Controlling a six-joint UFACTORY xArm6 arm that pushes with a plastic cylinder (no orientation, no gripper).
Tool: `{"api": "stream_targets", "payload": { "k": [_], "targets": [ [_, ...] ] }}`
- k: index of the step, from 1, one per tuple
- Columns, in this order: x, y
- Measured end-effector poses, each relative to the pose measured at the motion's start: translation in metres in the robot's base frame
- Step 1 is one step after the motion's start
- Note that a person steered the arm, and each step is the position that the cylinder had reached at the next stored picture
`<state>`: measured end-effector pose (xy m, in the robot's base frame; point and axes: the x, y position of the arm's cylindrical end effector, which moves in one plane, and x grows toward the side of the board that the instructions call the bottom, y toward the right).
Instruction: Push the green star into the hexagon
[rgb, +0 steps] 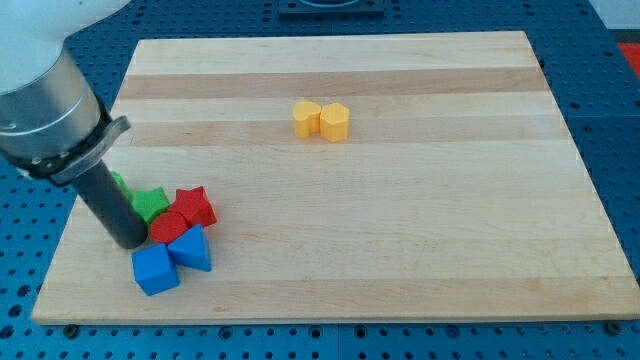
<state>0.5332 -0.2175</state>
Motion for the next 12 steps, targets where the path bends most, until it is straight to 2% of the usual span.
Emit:
{"api": "stream_targets", "payload": {
  "k": [2, 4, 7, 8, 10, 12],
  "targets": [
    [-0.036, 0.017],
    [-0.093, 0.025],
    [-0.135, 0.041],
    [-0.135, 0.067],
    [-0.100, 0.070],
    [-0.089, 0.099]
  ]
}}
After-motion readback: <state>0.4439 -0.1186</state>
